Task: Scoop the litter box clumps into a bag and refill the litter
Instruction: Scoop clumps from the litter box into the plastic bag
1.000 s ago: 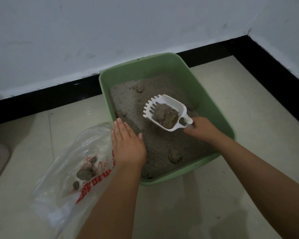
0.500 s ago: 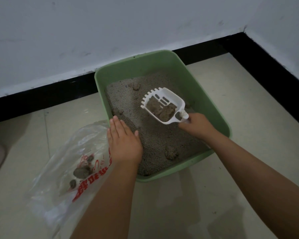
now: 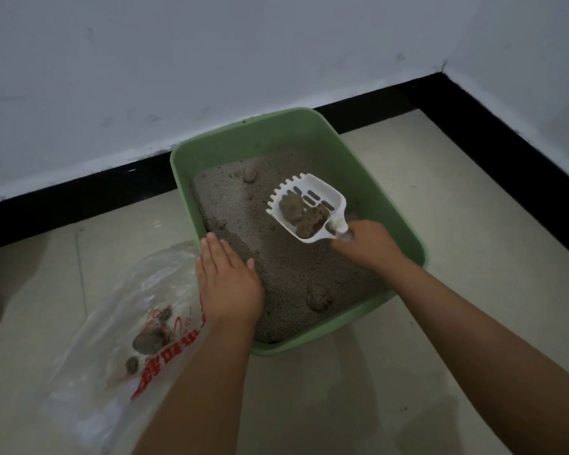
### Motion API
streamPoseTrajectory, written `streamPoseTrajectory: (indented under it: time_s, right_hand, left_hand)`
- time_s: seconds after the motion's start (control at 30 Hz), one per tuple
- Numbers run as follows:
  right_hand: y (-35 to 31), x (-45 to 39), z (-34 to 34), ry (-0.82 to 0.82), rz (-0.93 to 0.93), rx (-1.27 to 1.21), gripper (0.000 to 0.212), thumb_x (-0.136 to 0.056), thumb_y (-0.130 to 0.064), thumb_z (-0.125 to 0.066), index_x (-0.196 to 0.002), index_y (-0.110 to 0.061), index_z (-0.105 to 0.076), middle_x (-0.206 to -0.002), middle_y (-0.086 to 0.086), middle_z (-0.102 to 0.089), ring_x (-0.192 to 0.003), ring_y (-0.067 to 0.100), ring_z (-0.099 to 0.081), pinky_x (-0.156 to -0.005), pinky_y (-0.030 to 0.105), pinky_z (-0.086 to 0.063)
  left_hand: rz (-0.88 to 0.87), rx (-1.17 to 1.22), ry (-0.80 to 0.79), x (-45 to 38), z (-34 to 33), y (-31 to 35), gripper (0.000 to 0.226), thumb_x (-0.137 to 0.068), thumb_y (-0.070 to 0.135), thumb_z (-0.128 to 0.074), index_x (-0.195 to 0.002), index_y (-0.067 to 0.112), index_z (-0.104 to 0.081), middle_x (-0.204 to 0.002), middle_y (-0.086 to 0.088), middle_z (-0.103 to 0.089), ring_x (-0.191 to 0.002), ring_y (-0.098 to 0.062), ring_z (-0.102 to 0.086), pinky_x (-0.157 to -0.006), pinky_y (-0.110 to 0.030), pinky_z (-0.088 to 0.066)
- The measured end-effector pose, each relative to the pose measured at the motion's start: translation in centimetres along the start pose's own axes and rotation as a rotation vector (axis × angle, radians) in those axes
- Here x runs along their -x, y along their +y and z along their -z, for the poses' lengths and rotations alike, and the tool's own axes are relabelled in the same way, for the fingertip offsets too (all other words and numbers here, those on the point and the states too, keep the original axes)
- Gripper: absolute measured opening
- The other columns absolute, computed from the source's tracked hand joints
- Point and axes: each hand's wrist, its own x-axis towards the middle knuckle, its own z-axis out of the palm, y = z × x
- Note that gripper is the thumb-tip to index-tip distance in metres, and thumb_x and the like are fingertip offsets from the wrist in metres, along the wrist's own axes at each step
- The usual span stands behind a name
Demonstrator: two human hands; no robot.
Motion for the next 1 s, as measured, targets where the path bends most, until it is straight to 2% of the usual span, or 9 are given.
streamPoseTrajectory:
  time_s: [0.13,0.33,0.43,0.53,0.67,0.73,0.83,0.93,1.0]
  right_hand:
    - [-0.2,1.0,-0.1,0.004,0.016,-0.190,0.036,-0.083,-0.014,-0.058,-0.053,-0.014,-0.037,-0.054,0.002,-0.034,-0.053,0.014,-0.033,-0.050,0.026,-0.022]
    - [-1.6,2.8,0.8,0.037,0.131,-0.019,0.018,-0.088,-0.016,-0.057,-0.084,0.000,-0.064,-0.077,0.014,-0.053,-0.076,0.019,-0.049,-0.057,0.028,-0.030]
    - [-3.9,4.6,0.6,-0.024,0.204,0.089,0.023,-0.088,-0.018,-0.058,-0.073,0.000,-0.059,-0.070,0.013,-0.050,-0.067,0.020,-0.047,-0.054,0.030,-0.028]
    - [-7.0,6.1,-1.1,-0.148,0.291,0.150,0.020,-0.088,-0.021,-0.060,-0.079,-0.003,-0.060,-0.074,0.013,-0.051,-0.071,0.020,-0.047,-0.052,0.027,-0.029]
    - [-11.3,7.5,-5.1,-0.315,0.393,0.211,0.023,-0.092,-0.023,-0.050,-0.077,-0.006,-0.053,-0.077,0.015,-0.050,-0.073,0.020,-0.047,-0.058,0.029,-0.030]
    - [-13.3,7.8,-7.3,-0.358,0.423,0.284,0.031,-0.096,-0.026,-0.043,-0.074,-0.005,-0.049,-0.078,0.016,-0.049,-0.076,0.022,-0.048,-0.062,0.028,-0.030]
    - [-14.8,7.9,-9.5,-0.349,0.480,0.468,0.032,-0.097,-0.028,-0.041,-0.077,-0.007,-0.054,-0.090,0.017,-0.054,-0.092,0.026,-0.056,-0.064,0.028,-0.034]
    - [-16.2,8.2,-10.9,-0.286,0.523,0.625,0.027,-0.093,-0.022,-0.045,-0.112,-0.006,-0.057,-0.117,0.014,-0.060,-0.108,0.029,-0.057,-0.077,0.028,-0.042]
    - [-16.4,8.8,-11.4,-0.255,0.512,0.716,0.029,-0.091,-0.016,-0.044,-0.116,-0.008,-0.056,-0.118,0.012,-0.061,-0.109,0.027,-0.058,-0.083,0.031,-0.046]
  left_hand:
    - [-0.002,0.054,0.032,-0.2,-0.2,-0.1,0.058,-0.101,0.028,-0.017,-0.145,-0.004,0.003,-0.155,-0.019,0.011,-0.145,-0.027,0.010,-0.117,-0.033,0.008]
    - [-0.096,0.358,0.083,0.8,1.2,-2.3,0.056,-0.101,0.024,-0.025,-0.147,-0.001,-0.006,-0.157,-0.014,0.002,-0.146,-0.022,0.003,-0.116,-0.025,0.002]
    - [-0.125,0.291,0.135,1.2,2.7,-7.5,0.058,-0.099,0.028,-0.027,-0.146,-0.002,-0.011,-0.157,-0.015,-0.001,-0.146,-0.022,-0.001,-0.115,-0.022,0.001]
    - [0.055,0.174,0.164,1.8,3.7,-13.7,0.060,-0.098,0.022,-0.037,-0.145,-0.004,-0.011,-0.156,-0.018,-0.003,-0.146,-0.026,-0.003,-0.117,-0.029,-0.002]
    - [0.353,0.004,0.016,3.5,3.5,-20.1,0.068,-0.095,0.030,-0.041,-0.145,-0.004,-0.011,-0.154,-0.022,-0.011,-0.143,-0.035,-0.005,-0.116,-0.045,-0.010]
    - [0.469,0.091,-0.050,4.6,3.0,-22.5,0.073,-0.093,0.036,-0.046,-0.145,-0.002,-0.011,-0.148,-0.023,-0.025,-0.139,-0.038,-0.021,-0.113,-0.047,-0.022]
    - [0.478,0.318,-0.088,5.2,2.1,-24.2,0.074,-0.093,0.033,-0.049,-0.146,0.001,-0.009,-0.136,-0.025,-0.044,-0.127,-0.038,-0.043,-0.101,-0.042,-0.037]
    - [0.474,0.389,-0.090,5.1,1.4,-25.3,0.053,-0.093,0.027,-0.049,-0.138,0.002,-0.035,-0.125,-0.022,-0.057,-0.119,-0.035,-0.052,-0.099,-0.037,-0.040]
    - [0.462,0.461,-0.073,4.9,1.2,-25.1,0.040,-0.092,0.023,-0.049,-0.127,0.002,-0.050,-0.116,-0.021,-0.063,-0.109,-0.033,-0.059,-0.096,-0.035,-0.044]
